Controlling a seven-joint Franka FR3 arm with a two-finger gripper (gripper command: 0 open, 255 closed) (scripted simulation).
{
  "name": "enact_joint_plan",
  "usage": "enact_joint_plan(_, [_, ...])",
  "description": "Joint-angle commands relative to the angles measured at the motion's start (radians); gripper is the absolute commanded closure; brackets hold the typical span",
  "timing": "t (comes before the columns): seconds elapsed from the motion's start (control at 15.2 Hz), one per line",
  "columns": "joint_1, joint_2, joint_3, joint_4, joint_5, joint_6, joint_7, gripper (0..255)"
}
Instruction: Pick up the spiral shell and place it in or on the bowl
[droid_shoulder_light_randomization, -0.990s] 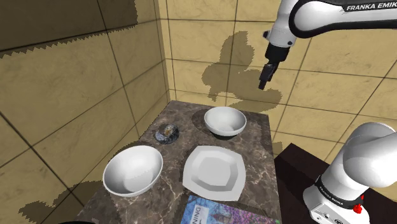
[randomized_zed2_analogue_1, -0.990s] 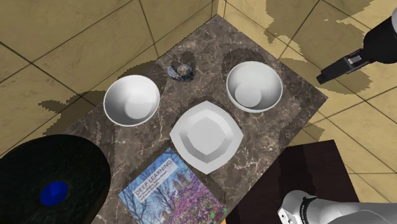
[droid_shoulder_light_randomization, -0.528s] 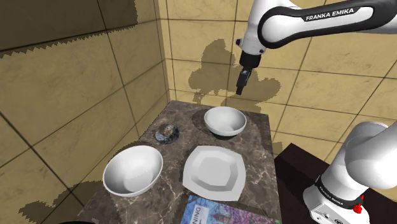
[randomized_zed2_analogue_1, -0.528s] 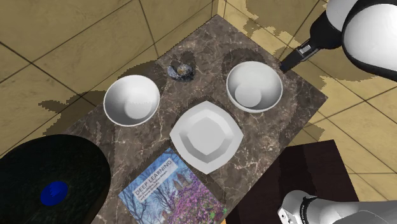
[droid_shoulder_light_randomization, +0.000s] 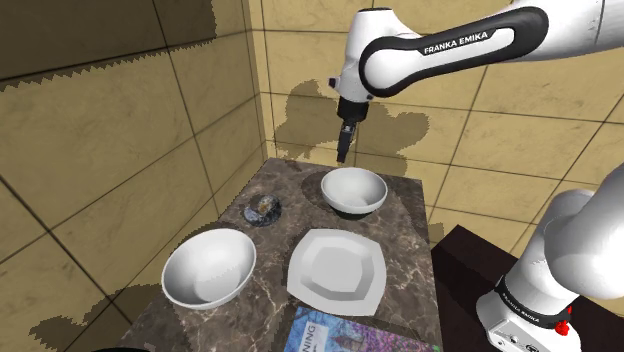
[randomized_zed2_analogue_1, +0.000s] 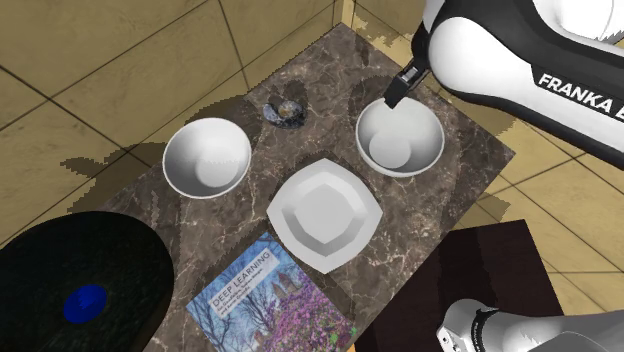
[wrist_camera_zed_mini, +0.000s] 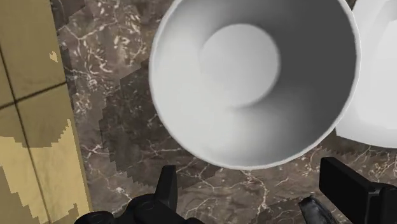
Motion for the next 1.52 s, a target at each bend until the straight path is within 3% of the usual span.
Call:
enact_joint_plan(0.0, [0.018,0.062,0.018,0.049,-0.002,0.016,-0.015,0])
enact_joint_plan(1.19, [0.189,0.565,0.158,0.494,-0.111,0.075,-0.123,0])
enact_joint_plan(1.45, [0.197,0.596,0.158,0.493,-0.12,0.106,-0.123,0])
